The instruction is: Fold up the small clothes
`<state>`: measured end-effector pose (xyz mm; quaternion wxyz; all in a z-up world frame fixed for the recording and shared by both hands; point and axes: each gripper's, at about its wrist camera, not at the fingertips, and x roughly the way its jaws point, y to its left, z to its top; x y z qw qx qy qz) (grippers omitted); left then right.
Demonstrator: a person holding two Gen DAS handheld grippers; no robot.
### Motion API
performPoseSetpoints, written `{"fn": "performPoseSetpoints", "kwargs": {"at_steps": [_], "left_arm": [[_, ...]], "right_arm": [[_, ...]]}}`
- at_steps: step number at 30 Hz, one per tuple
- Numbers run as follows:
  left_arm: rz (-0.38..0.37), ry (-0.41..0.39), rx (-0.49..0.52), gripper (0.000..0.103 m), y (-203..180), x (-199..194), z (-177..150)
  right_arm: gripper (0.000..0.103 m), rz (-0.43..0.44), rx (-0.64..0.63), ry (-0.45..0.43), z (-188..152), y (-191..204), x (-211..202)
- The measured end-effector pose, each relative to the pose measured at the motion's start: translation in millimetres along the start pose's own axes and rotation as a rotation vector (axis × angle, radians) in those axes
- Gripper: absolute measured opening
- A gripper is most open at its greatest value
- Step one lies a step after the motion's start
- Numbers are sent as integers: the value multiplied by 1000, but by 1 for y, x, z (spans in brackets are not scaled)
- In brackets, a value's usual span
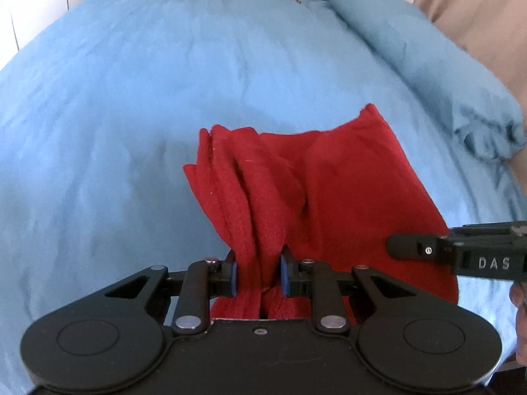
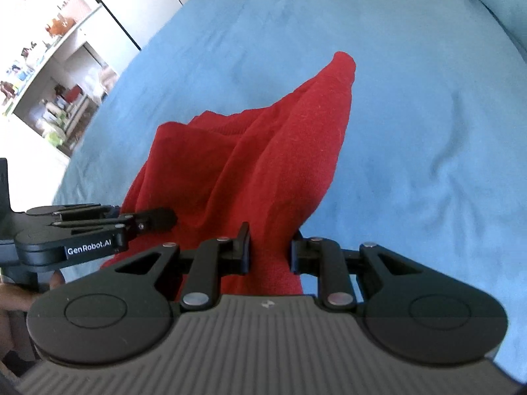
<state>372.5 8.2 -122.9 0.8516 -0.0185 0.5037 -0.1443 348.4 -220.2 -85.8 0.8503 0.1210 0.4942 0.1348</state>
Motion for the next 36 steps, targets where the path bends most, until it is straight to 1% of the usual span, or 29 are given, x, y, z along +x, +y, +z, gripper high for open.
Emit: {"fn": "performPoseSetpoints", "kwargs": {"at_steps": [2,4,5,6,7,8,9,10,11,12,13,14,15,16,17,19,23,26,27,30,34,36], "left_arm": [[29,2,-1,26,-9,16,-18],[89,-1,15,27,-15,32,-33],[123,-13,28,28,-18,37,-38],[134,-30,37,29,-18,40,-42],[141,-40,39,32,-18,41,-44],[152,-43,43,37,-19,43,-44],[163,-40,51,39,-20,44,-43],[169,-41,57,43,-20,43,-42],[181,-40,62,54,-21,41,-42],[199,-43,68,61,-22,40,-40],[214,-49,72,77,-21,35,-38],[223,-59,72,85,-23,32,-40],[228,-68,68,89,-21,23,-47],[232,-79,60,95,-18,17,-47],[234,-86,53,95,-14,14,-48],[244,-81,44,95,-6,10,-52],[272,-66,52,95,6,16,-67],[255,-93,44,97,18,24,-81],[246,-105,40,97,20,28,-85],[249,-160,51,103,25,36,-95],[229,-213,30,103,30,38,-101],[246,-236,38,103,26,28,-102]], "right_arm": [[38,-20,-9,4,-23,-12,8],[38,-25,-34,12,-44,-21,19],[39,-34,-50,11,-55,-26,28],[39,-46,-56,6,-63,-32,35],[41,-48,-55,-5,-70,-38,40],[44,-33,-33,-20,-75,-46,44],[45,-15,-1,-32,-78,-53,46],[47,-6,20,-37,-79,-58,46],[53,-3,31,-40,-78,-59,47],[58,-7,34,-44,-78,-59,46],[68,-14,29,-43,-76,-57,46],[82,-29,22,-37,-75,-55,44],[88,-51,14,-36,-74,-51,41],[96,-66,7,-53,-74,-50,34],[102,-68,2,-70,-75,-50,28],[103,-81,3,-93,-75,-49,17],[103,-153,15,-101,-85,-52,14],[103,-198,30,-124,-93,-62,19],[103,-199,36,-129,-98,-67,21],[103,-170,78,-154,-110,-83,31],[103,-158,37,-224,-125,-89,36],[103,-157,25,-250,-129,-87,34]]}}
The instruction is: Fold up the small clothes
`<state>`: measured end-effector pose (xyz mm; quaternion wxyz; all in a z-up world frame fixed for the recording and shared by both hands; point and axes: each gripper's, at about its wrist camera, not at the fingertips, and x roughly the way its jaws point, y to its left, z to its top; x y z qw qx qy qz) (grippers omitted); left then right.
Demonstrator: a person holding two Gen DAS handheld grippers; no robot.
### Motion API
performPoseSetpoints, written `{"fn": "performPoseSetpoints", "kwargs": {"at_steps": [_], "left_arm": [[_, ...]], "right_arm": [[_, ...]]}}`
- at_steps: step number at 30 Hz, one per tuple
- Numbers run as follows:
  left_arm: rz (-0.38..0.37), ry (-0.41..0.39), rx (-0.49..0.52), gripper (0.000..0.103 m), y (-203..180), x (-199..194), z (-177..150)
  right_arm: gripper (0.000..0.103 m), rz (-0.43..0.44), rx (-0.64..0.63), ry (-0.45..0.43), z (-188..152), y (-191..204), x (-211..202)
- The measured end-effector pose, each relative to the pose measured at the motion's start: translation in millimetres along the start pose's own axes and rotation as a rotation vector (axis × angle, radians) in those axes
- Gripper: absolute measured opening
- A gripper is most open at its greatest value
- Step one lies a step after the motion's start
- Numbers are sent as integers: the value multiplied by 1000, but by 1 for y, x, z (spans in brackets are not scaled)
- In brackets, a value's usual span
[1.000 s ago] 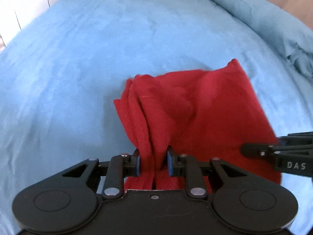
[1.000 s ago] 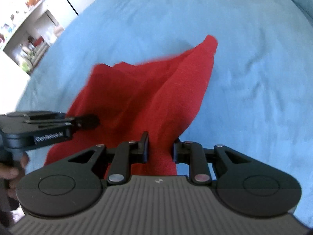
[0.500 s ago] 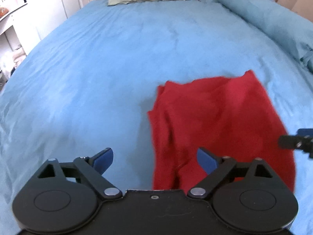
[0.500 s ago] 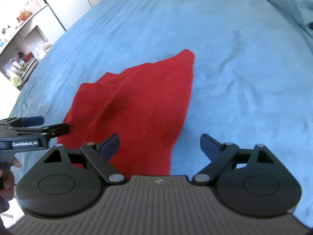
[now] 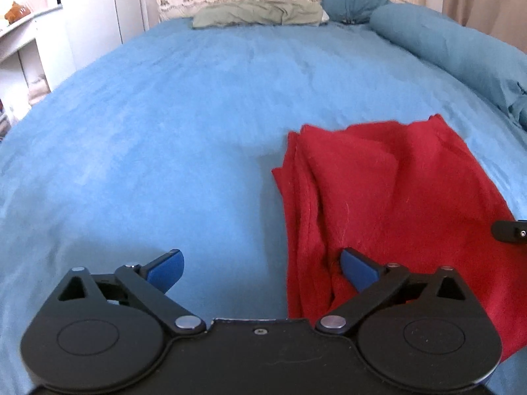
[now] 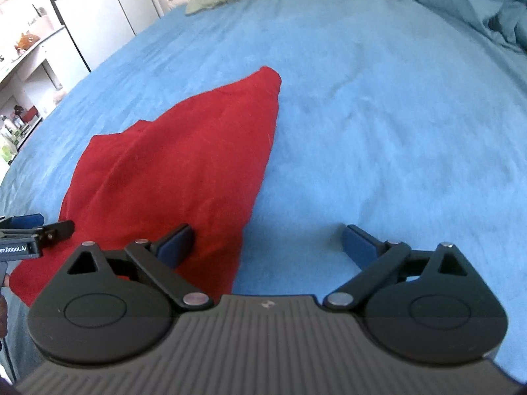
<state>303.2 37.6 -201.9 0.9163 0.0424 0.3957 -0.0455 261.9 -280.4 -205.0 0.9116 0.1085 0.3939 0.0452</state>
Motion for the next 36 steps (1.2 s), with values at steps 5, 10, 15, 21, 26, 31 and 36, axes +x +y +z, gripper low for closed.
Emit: {"fn": "performPoseSetpoints", "kwargs": {"at_steps": [5,10,15,21,26,31,36], "left_arm": [[48,-121,61,100,-8,-66,16],[28,-231,4,103,0,-180,36],[22,-301,-78,103,6,-286,45],[53,-243,-115,103,-11,-341,21],[67,-195,-68,103,-26,-360,-18],[75,-194,-30,103,-34,-378,-46],[76,-188,-1,103,-41,-380,-63]], "right_arm": [[103,1,-15,-97,4,11,-45],[103,-38,5,-148,11,29,-140],[103,-86,3,-209,16,56,-247],[103,-141,-13,-245,-4,83,-338],[103,-177,-12,-207,-37,99,-375],[103,-215,-47,-172,-72,115,-391],[103,-229,-77,-137,-95,126,-388]]}}
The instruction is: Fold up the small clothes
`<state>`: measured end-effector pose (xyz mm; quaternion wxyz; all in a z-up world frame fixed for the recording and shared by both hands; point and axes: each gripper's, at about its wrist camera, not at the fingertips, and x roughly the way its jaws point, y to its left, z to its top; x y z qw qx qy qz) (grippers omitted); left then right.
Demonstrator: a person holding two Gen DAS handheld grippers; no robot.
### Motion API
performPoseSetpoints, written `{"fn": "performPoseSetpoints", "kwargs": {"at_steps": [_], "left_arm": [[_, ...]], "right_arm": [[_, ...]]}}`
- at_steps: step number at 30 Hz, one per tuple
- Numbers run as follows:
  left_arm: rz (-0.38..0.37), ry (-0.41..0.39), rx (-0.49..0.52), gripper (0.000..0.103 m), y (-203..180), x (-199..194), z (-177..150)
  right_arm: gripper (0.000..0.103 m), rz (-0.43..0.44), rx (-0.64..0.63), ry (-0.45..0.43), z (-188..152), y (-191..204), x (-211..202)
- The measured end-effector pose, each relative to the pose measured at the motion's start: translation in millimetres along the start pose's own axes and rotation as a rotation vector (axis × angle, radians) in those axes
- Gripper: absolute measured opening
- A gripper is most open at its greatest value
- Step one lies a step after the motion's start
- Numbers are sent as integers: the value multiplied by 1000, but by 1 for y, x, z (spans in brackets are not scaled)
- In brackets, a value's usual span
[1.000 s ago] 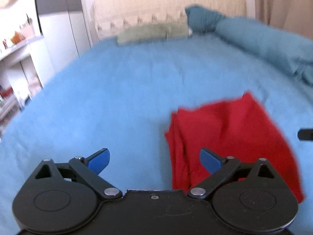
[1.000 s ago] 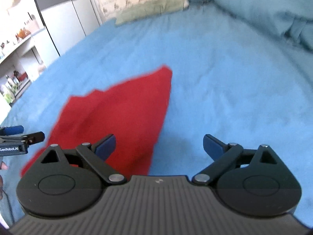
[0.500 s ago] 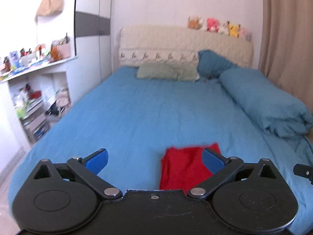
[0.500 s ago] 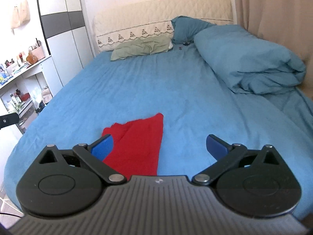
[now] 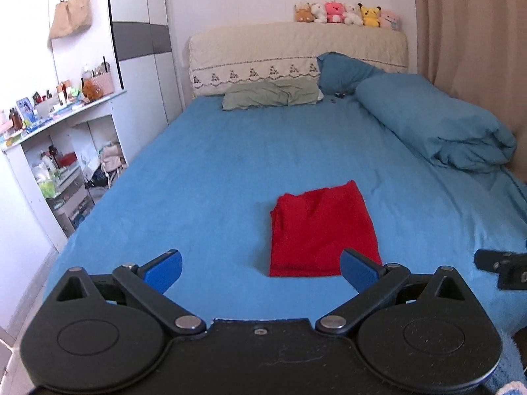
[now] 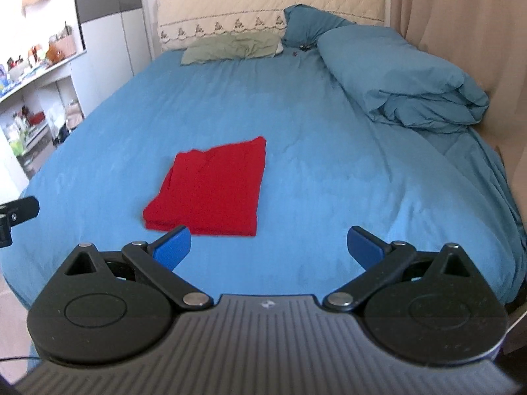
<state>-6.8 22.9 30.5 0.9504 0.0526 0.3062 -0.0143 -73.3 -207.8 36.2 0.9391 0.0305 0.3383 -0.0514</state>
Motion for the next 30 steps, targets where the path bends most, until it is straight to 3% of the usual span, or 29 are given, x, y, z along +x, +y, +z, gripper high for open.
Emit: {"fn": "performPoseSetpoints", "kwargs": {"at_steps": [7,30], "left_arm": [[3,15,14,103,-6,3,-9],[-10,11,27,103,-8,2,-14]], "right_arm": [[103,-18,-9,40,-16,6,3],[103,-32,15,43,-17,1,2]]}}
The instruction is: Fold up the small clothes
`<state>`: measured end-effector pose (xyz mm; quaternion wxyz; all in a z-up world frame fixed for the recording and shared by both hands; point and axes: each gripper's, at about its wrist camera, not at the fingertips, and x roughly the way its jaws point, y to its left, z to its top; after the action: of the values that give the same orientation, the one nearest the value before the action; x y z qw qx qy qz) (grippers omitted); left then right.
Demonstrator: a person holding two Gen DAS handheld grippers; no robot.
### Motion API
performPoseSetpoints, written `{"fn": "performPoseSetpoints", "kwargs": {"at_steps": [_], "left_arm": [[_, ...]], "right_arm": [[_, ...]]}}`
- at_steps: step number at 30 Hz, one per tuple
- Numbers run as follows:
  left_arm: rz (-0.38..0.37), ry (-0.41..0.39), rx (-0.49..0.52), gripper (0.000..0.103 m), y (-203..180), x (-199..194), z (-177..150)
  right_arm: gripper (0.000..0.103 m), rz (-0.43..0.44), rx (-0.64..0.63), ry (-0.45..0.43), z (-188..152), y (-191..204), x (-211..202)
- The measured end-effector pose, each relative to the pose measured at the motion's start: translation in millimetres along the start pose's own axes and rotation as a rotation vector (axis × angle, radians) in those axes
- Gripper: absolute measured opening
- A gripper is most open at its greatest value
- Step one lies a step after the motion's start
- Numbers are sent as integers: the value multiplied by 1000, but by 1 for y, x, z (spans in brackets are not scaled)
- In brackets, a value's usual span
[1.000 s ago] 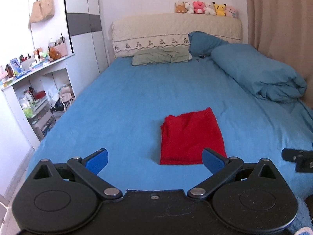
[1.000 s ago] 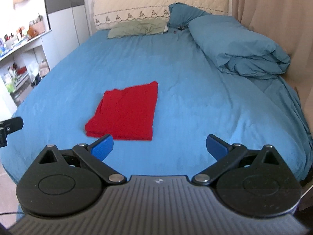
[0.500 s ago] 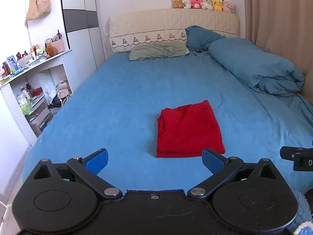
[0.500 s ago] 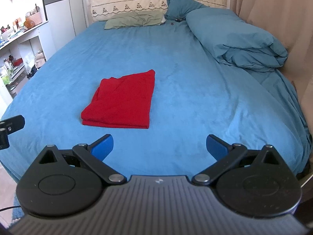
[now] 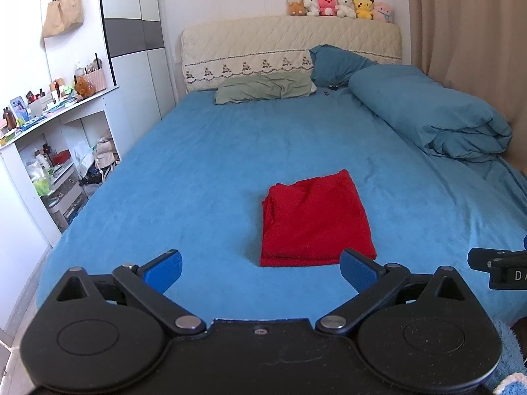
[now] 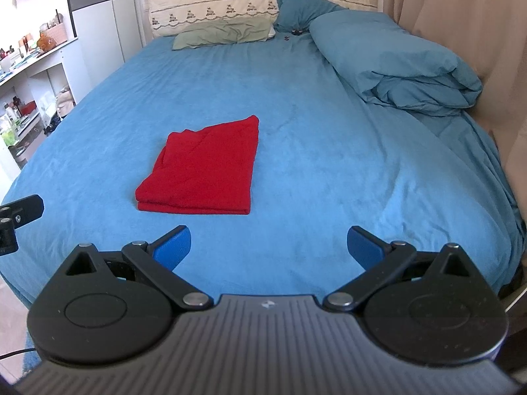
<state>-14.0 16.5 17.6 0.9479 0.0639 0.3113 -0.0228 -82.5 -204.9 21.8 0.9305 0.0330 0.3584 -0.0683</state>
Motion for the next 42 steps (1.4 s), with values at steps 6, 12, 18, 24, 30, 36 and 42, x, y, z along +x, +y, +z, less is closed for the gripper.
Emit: {"fn": "performPoseSetpoints", "kwargs": {"at_steps": [6,12,18,24,30,36,42], "left_arm": [[-1,2,4,103,0,1,0],[-2,1,3,103,1,1,0],[-2,0,1,103,1,1,-1],[-5,0,10,103,0,0,-1],[-8,-5,2,103,0,-2,1],[-5,-9,-1,103,1,-2,-1],[-12,-8,3,103,1,-3,0]], "right_arm": [[103,-5,2,2,-1,1,1],[103,-5,3,7,-1,3,2],[103,-3,7,9,0,-1,2],[103,-11,5,6,-1,-1,3],[103,-10,8,6,-2,-2,2],[103,-4,13,3,-2,-3,0],[103,-8,18,-1,-1,-4,-1]]}}
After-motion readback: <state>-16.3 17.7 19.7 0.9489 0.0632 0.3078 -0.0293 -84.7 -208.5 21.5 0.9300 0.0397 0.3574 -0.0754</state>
